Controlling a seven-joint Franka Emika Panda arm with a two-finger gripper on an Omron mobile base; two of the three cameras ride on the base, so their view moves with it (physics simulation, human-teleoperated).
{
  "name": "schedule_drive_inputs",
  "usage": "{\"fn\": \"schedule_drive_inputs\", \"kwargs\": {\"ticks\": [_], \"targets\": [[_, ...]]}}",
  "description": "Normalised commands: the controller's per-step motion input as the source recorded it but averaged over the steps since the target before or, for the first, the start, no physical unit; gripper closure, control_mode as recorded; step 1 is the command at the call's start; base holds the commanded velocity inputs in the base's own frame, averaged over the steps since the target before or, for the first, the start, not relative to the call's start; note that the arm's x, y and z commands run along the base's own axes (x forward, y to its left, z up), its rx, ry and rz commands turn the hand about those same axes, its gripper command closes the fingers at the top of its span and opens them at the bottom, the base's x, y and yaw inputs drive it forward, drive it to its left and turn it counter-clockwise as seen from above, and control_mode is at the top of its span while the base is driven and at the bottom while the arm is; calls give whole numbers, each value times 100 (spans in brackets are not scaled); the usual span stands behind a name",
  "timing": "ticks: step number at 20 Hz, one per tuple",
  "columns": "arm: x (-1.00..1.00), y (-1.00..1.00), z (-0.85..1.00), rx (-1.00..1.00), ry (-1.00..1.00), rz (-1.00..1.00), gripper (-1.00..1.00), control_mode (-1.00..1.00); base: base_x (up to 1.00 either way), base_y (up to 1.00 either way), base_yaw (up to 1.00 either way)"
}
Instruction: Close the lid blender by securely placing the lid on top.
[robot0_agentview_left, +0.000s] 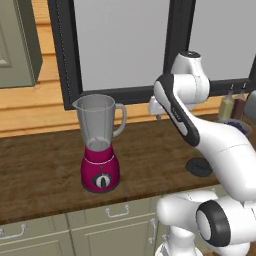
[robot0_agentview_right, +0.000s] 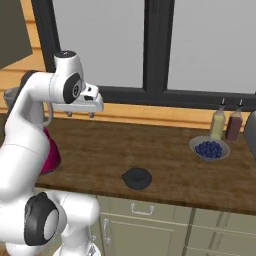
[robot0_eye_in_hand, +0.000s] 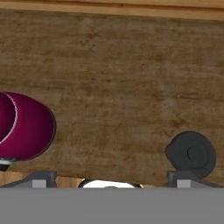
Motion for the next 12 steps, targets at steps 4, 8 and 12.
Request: {"fn": "schedule_drive_inputs", "kwargs": {"ticks": [4, 8, 12], "targets": [[-47, -54, -66, 7, 0, -5, -100, -100, 0, 0, 0], [-63, -100, -78, 16, 2, -13, -100, -100, 0, 0, 0], [-31, -98, -82, 8, 14, -15, -100, -100, 0, 0, 0]]}}
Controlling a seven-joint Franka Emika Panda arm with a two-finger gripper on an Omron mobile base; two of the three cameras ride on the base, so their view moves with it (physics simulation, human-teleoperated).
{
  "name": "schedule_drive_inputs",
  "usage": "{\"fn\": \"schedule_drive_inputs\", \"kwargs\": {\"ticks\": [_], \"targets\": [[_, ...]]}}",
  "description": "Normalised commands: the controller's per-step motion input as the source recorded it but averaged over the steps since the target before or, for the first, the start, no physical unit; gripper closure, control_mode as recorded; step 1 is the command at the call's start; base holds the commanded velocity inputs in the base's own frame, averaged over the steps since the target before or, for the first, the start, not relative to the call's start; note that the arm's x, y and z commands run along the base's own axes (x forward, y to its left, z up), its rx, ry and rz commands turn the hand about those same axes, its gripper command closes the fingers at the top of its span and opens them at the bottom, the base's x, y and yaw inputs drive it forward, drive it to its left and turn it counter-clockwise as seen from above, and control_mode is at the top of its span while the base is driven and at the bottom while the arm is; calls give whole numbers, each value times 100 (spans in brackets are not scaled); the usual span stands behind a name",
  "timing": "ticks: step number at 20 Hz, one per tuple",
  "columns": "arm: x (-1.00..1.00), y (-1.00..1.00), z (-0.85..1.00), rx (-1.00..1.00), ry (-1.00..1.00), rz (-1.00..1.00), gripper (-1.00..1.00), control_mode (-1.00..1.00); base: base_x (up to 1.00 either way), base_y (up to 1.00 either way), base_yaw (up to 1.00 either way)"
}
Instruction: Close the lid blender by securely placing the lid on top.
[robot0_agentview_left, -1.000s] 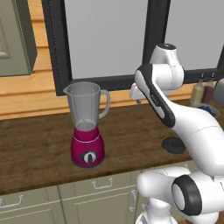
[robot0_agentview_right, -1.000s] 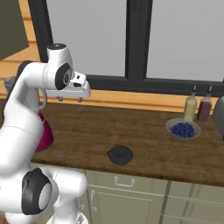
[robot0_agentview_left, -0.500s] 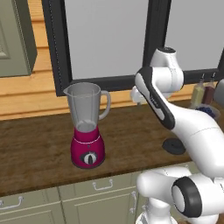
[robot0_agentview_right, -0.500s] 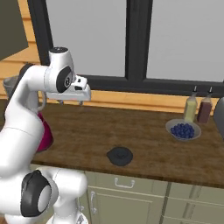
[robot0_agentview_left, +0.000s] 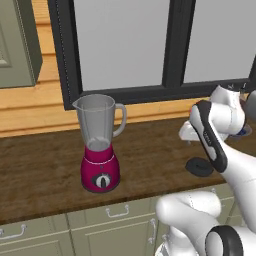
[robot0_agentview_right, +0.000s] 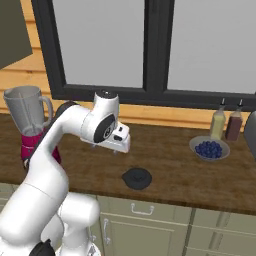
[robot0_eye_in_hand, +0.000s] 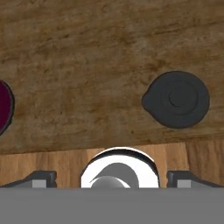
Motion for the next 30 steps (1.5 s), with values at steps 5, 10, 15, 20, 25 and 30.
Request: {"fn": "schedule_drive_inputs", "kwargs": {"ticks": [5, 10, 15, 20, 25, 30], "targets": [[3, -64, -55, 1, 11, -8, -100, -100, 0, 0, 0], [21, -38, -37, 1, 1, -1, -100, -100, 0, 0, 0], [32, -12, -30, 0, 1, 0, -100, -100, 0, 0, 0], [30, -4, -13, 0, 0, 0, -100, -100, 0, 0, 0], [31, 0, -12, 0, 2, 0, -100, -100, 0, 0, 0], [3, -20, -20, 0, 1, 0, -100, -100, 0, 0, 0]]}}
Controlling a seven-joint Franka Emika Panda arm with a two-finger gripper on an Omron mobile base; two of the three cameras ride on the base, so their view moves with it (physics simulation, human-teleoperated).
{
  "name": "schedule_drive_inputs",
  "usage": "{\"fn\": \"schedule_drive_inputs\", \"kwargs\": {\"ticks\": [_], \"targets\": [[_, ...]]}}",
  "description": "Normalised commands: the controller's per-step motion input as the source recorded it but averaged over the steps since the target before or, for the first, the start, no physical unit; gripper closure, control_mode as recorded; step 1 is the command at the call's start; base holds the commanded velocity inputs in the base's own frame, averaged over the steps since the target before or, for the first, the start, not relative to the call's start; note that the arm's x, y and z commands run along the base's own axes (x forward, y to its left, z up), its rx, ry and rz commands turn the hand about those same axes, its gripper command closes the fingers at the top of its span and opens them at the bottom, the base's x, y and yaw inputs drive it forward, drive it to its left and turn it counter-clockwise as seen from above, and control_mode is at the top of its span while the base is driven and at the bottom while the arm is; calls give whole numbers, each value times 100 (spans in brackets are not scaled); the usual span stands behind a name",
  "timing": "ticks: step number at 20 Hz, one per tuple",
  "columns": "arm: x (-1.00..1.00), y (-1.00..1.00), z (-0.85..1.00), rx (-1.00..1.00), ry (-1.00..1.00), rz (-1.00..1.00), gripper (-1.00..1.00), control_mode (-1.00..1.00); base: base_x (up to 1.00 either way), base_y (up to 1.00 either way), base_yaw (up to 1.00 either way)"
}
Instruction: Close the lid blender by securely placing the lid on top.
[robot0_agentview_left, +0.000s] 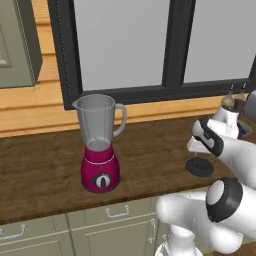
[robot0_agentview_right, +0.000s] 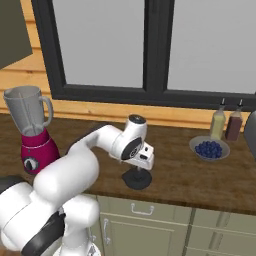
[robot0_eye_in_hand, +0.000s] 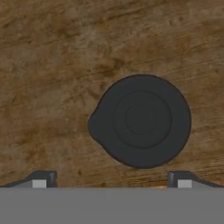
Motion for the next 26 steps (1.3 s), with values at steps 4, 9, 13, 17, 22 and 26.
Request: {"fn": "schedule_drive_inputs", "kwargs": {"ticks": [4, 9, 13, 17, 22, 26], "targets": [[0, -5, -34, 0, 11, 0, -100, -100, 0, 0, 0], [8, 0, -37, 0, 16, 0, -100, -100, 0, 0, 0], [6, -7, -27, 0, 8, 0, -100, -100, 0, 0, 0], [22, -17, -17, 0, 0, 0, -100, -100, 0, 0, 0], [20, -6, -27, 0, 0, 0, -100, -100, 0, 0, 0], [23, 0, -35, 0, 1, 0, -100, -100, 0, 0, 0]]}}
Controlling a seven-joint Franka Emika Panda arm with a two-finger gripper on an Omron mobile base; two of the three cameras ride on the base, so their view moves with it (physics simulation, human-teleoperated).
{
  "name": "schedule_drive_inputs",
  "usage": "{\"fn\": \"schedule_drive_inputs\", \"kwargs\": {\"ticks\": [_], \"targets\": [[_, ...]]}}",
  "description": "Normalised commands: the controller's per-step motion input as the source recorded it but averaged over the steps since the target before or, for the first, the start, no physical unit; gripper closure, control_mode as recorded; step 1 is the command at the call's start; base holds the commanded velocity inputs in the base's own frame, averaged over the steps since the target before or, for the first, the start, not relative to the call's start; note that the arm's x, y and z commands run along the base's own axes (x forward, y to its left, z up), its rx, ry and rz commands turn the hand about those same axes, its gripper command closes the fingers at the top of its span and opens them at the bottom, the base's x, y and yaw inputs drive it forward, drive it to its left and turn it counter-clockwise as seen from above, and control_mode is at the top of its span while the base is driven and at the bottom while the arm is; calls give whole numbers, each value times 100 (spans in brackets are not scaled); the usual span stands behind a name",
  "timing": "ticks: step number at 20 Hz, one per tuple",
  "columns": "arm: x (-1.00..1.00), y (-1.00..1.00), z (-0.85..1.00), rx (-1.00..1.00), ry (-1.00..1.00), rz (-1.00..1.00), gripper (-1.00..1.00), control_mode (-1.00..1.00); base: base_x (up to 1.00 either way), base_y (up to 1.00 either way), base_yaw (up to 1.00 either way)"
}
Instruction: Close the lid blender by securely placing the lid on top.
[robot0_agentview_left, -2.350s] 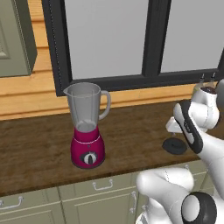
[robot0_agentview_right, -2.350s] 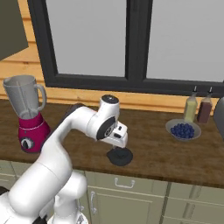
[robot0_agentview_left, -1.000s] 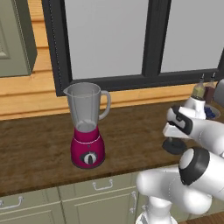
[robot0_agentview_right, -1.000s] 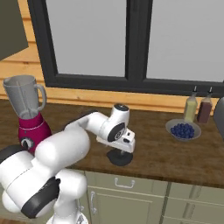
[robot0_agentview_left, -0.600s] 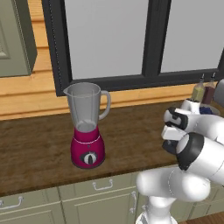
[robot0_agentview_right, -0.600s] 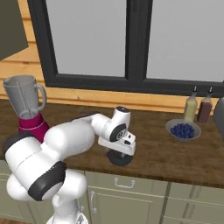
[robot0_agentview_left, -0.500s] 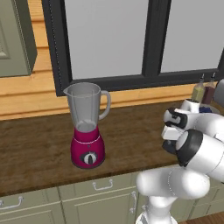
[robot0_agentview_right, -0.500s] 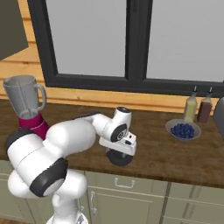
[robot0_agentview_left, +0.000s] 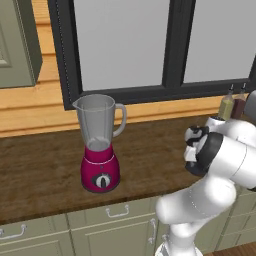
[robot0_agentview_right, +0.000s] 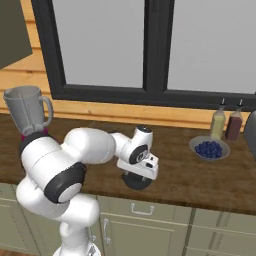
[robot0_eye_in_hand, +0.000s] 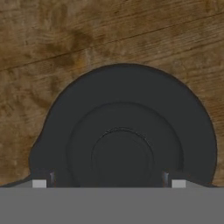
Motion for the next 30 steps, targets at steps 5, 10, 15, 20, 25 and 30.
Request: {"fn": "schedule_drive_inputs", "kwargs": {"ticks": [5, 10, 15, 20, 25, 30], "targets": [[28, 0, -28, 0, 0, 0, -100, -100, 0, 0, 0], [17, 0, -36, 0, 0, 0, -100, -100, 0, 0, 0], [0, 20, -76, -4, 2, 0, 100, -100, 0, 0, 0], [0, 28, -38, 0, 0, 0, 100, -100, 0, 0, 0], [0, 31, -2, 0, -3, 0, 100, -100, 0, 0, 0], [0, 31, 0, 0, 0, 0, 100, -100, 0, 0, 0]]}}
